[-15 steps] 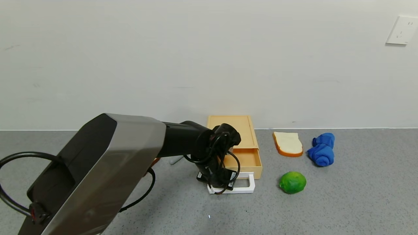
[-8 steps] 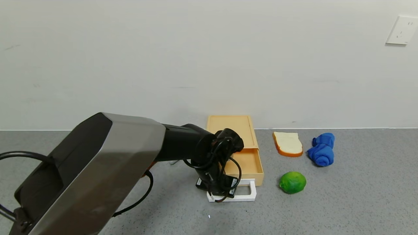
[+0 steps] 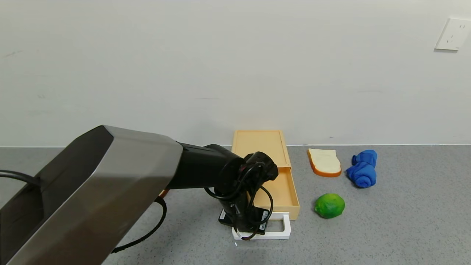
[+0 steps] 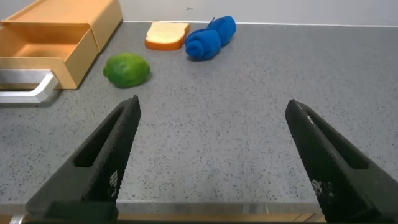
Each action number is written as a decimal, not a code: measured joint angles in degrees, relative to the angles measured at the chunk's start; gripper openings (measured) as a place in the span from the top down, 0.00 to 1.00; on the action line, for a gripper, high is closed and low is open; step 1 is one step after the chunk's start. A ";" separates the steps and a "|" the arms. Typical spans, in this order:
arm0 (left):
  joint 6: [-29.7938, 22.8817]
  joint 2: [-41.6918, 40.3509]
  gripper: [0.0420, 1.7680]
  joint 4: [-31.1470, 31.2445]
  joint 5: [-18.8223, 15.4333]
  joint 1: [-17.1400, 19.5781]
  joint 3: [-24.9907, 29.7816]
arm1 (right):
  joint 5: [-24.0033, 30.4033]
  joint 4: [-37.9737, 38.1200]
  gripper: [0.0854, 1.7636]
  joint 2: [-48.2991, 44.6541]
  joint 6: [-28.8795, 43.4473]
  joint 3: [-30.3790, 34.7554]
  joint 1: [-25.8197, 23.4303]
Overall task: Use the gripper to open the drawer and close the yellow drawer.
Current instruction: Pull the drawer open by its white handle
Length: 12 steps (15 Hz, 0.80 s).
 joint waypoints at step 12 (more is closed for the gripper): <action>-3.08 -2.40 0.96 0.33 1.22 -2.62 3.45 | 0.00 0.00 0.03 0.00 -0.05 0.00 0.00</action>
